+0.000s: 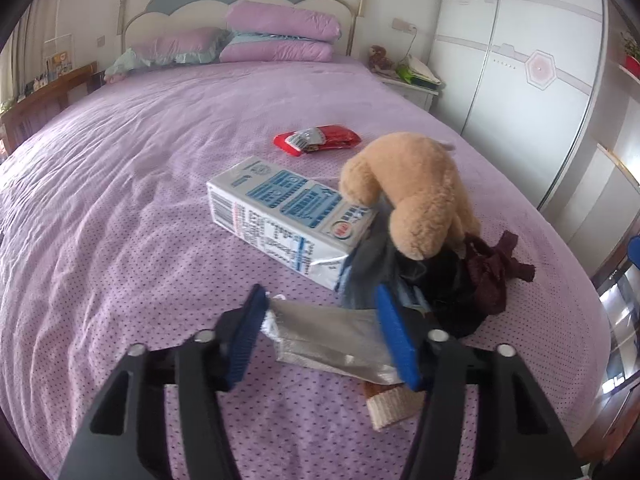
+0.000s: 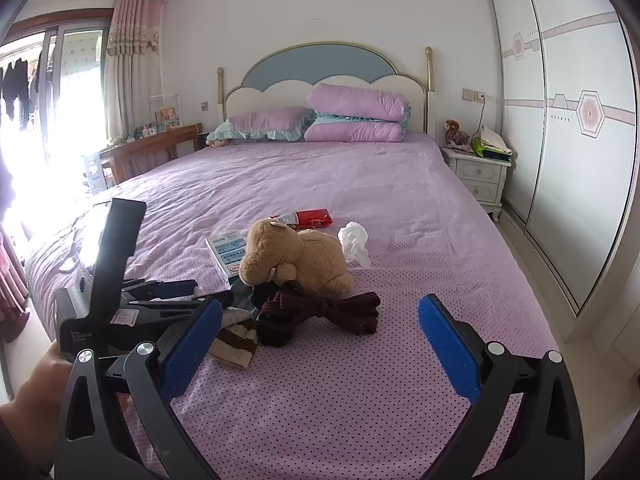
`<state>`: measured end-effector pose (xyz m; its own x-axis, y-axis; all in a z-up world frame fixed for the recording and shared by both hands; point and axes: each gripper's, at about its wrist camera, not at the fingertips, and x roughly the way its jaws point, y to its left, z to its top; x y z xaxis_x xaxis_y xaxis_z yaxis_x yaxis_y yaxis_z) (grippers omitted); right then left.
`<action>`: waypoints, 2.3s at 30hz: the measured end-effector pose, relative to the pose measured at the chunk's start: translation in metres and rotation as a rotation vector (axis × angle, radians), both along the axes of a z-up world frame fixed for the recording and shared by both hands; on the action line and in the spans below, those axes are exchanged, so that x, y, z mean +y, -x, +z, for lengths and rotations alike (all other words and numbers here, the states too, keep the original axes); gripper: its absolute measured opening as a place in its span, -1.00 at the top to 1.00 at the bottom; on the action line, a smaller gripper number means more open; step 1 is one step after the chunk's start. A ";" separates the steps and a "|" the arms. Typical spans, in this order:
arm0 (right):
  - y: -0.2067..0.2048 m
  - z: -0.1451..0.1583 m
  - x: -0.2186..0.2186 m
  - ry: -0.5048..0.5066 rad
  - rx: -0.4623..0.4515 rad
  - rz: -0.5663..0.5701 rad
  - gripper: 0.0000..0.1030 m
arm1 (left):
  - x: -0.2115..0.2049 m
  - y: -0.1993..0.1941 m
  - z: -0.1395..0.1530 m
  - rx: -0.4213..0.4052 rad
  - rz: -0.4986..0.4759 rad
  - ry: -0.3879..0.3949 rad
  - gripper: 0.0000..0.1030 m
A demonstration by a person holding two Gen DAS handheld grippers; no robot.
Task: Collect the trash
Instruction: 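Grasp the white mesh bag with the left gripper and lift it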
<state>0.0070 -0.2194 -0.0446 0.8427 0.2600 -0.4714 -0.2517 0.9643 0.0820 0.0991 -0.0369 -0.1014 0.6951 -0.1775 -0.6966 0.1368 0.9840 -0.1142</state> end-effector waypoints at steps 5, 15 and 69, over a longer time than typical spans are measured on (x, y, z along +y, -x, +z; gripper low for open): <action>-0.005 -0.004 0.005 -0.007 0.020 0.009 -0.85 | 0.013 0.002 -0.003 0.009 -0.005 0.036 0.53; -0.006 -0.007 0.012 -0.002 0.031 0.023 -0.85 | 0.020 0.018 0.007 -0.035 -0.019 0.057 0.74; -0.045 -0.034 0.033 0.027 0.154 0.045 -0.84 | 0.030 0.035 0.037 -0.095 -0.001 0.104 0.65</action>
